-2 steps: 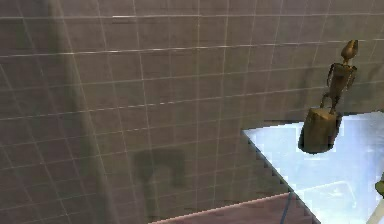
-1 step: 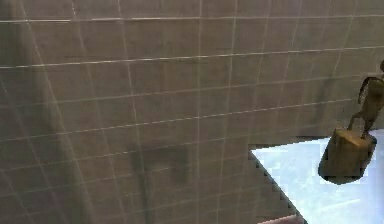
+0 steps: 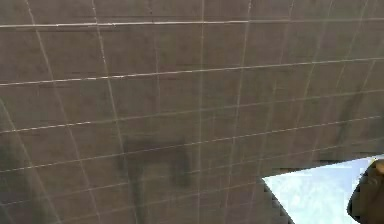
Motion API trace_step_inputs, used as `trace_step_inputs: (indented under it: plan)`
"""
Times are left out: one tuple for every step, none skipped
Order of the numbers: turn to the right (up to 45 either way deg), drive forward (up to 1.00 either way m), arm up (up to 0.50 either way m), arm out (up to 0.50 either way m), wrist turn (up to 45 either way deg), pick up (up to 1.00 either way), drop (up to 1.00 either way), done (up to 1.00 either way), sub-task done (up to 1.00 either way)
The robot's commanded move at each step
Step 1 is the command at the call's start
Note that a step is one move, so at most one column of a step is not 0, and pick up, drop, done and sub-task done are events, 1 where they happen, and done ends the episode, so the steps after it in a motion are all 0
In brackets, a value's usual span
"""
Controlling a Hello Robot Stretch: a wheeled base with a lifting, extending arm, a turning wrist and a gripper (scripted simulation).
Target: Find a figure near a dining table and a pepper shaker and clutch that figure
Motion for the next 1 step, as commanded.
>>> trace_step_inputs:
  plan:
    - [45.0, 0.0, 0.0, 0.0, 0.0, 0.0, 0.0, 0.0, 0.0]
